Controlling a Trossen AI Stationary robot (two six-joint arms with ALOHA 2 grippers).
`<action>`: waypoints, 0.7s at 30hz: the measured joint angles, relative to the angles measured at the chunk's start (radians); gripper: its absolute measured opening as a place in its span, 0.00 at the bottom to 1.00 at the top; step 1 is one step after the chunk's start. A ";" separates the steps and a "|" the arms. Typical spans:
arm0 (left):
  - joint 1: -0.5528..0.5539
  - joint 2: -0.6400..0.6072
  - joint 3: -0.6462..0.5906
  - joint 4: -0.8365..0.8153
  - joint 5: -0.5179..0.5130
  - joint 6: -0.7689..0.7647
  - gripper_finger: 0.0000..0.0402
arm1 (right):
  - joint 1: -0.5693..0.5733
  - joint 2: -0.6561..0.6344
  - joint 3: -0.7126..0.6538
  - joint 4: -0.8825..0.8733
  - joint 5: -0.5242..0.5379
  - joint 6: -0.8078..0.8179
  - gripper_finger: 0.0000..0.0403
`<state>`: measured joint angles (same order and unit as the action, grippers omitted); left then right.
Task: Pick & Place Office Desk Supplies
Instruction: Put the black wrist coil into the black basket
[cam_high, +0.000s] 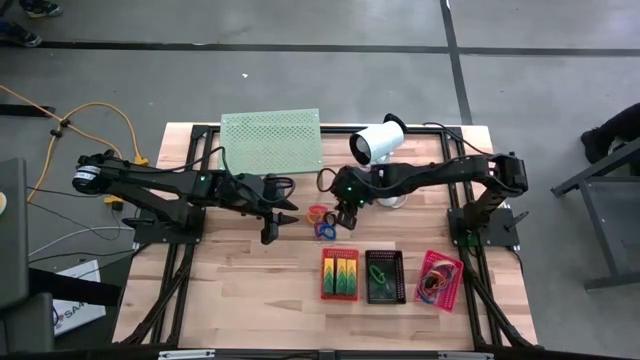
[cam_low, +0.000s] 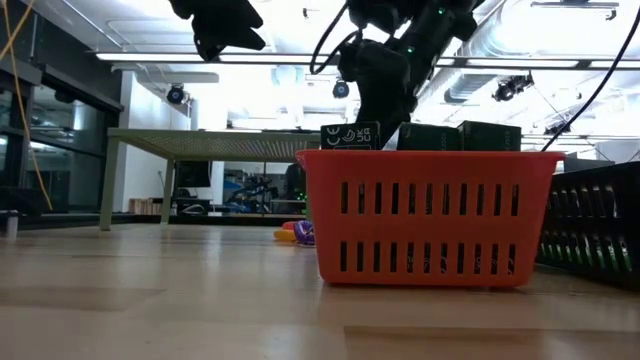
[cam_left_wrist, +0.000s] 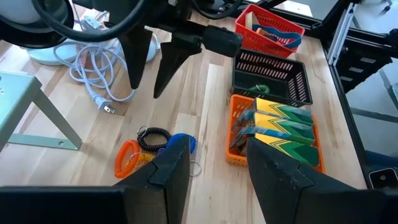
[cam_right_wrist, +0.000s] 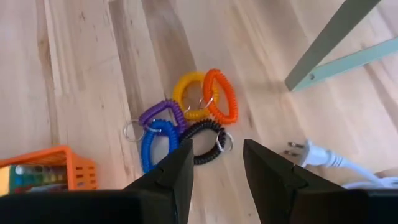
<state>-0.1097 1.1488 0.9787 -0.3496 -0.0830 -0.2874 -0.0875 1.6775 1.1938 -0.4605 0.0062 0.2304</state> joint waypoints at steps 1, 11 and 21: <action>0.000 0.000 0.000 0.000 0.000 0.000 0.38 | 0.000 0.000 0.000 0.003 0.009 -0.006 0.32; 0.000 0.000 0.000 0.001 0.000 0.000 0.38 | 0.030 0.073 0.002 0.059 0.107 -0.050 0.32; 0.000 0.000 0.000 0.025 0.000 0.000 0.38 | 0.032 0.201 0.000 0.111 0.094 0.006 0.32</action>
<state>-0.1097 1.1488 0.9787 -0.3244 -0.0830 -0.2874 -0.0558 1.8783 1.1941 -0.3495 0.1000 0.2368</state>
